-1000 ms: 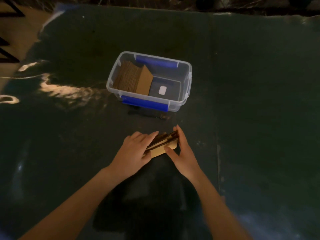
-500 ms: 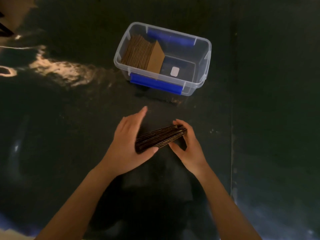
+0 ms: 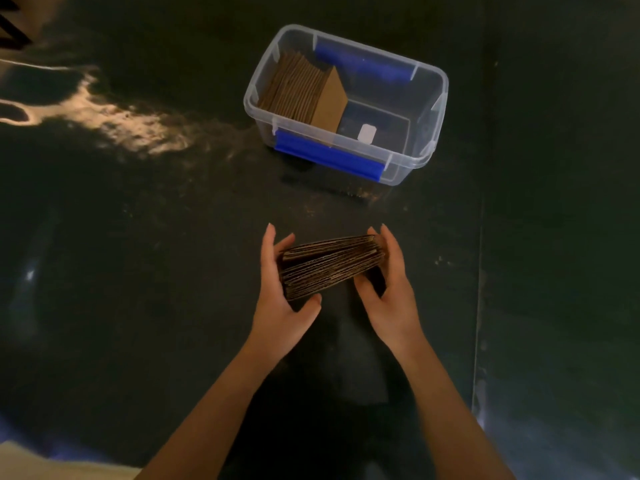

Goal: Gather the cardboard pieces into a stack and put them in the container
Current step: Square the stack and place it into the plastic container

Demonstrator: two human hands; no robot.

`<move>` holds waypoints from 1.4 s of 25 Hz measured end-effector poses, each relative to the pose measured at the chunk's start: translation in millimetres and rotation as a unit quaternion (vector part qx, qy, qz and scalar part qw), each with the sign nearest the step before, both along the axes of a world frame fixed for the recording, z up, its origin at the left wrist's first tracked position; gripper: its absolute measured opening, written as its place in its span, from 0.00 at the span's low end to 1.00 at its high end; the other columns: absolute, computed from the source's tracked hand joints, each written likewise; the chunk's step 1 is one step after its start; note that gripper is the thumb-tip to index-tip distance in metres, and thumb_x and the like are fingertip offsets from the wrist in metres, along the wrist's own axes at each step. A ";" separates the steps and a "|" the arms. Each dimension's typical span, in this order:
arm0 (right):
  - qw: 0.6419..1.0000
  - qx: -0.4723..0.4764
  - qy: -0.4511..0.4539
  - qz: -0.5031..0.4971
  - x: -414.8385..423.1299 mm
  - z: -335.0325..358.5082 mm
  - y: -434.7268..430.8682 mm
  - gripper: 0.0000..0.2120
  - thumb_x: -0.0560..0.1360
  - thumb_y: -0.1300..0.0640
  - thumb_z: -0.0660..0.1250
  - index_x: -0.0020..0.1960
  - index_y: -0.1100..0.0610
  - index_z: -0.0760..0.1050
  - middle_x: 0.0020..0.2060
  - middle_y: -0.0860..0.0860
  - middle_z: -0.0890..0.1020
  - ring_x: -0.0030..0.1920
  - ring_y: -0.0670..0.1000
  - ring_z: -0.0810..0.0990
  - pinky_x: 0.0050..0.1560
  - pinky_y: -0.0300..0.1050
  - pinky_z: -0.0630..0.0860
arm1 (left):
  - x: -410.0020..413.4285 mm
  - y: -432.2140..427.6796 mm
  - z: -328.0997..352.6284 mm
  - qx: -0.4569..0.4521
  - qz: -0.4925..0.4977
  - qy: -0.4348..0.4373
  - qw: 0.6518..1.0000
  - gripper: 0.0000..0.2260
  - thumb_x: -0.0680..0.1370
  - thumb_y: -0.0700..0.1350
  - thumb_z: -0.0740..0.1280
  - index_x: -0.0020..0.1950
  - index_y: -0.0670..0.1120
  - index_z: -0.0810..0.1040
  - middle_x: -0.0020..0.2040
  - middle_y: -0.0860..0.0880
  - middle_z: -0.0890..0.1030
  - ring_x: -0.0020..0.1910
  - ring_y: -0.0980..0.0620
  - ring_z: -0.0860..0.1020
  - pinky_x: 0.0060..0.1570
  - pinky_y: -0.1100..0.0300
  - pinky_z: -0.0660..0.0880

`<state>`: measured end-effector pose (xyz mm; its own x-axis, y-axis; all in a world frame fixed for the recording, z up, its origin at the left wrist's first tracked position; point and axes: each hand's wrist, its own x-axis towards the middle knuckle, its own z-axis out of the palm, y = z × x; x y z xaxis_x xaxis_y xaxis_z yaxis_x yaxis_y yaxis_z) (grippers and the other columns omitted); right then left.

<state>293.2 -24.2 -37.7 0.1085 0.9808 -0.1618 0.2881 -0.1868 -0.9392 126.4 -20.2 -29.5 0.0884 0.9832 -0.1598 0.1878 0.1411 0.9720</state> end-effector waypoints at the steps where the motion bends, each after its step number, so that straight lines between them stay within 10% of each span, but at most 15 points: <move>1: 1.000 -0.001 -0.004 0.007 4.3 1.2 1.7 0.34 0.74 0.64 0.65 0.73 0.46 0.55 0.67 0.37 0.68 0.67 0.35 0.67 0.67 0.29 0.63 | -2.3 -0.1 -0.8 -0.002 -0.012 0.005 1.000 0.46 0.68 0.33 0.69 0.69 0.67 0.46 0.69 0.56 0.64 0.67 0.60 0.66 0.62 0.64 0.69; 6: 0.993 0.007 -0.101 0.059 22.4 10.4 10.2 0.26 0.72 0.60 0.69 0.68 0.48 0.68 0.61 0.42 0.74 0.63 0.42 0.71 0.66 0.38 0.67 | -11.8 -2.3 -3.6 0.049 -0.056 0.150 0.986 0.33 0.72 0.40 0.67 0.71 0.57 0.54 0.65 0.56 0.66 0.65 0.65 0.62 0.61 0.74 0.62; 10: 0.973 0.033 -0.212 0.087 33.9 16.8 19.2 0.22 0.71 0.56 0.70 0.63 0.46 0.73 0.51 0.43 0.74 0.53 0.43 0.72 0.55 0.33 0.69 | -13.1 -1.9 -3.3 0.119 -0.049 0.291 0.948 0.23 0.73 0.42 0.67 0.66 0.47 0.67 0.61 0.50 0.71 0.59 0.63 0.63 0.57 0.64 0.64; 15: 0.966 0.018 -0.232 0.113 34.3 30.6 25.0 0.19 0.71 0.59 0.71 0.61 0.48 0.76 0.45 0.46 0.80 0.42 0.41 0.78 0.44 0.26 0.72 | -15.2 14.2 14.6 0.092 -0.048 0.258 0.961 0.14 0.72 0.43 0.70 0.56 0.47 0.74 0.51 0.54 0.75 0.49 0.69 0.72 0.46 0.77 0.68; 24: 0.918 0.177 -0.305 0.181 100.3 138.7 157.6 0.17 0.68 0.62 0.73 0.55 0.52 0.80 0.41 0.48 0.81 0.38 0.40 0.77 0.42 0.24 0.71 | 61.2 111.2 100.0 0.152 -0.014 0.296 0.943 0.16 0.69 0.48 0.70 0.52 0.51 0.68 0.47 0.52 0.74 0.42 0.58 0.74 0.37 0.71 0.67; 35: 0.857 0.024 -0.397 0.327 108.1 108.6 290.4 0.13 0.71 0.59 0.71 0.54 0.59 0.79 0.44 0.54 0.82 0.46 0.52 0.80 0.47 0.44 0.73 | 119.4 215.9 98.9 0.107 -0.099 0.425 0.894 0.20 0.70 0.51 0.68 0.56 0.46 0.65 0.35 0.52 0.70 0.36 0.51 0.71 0.34 0.57 0.66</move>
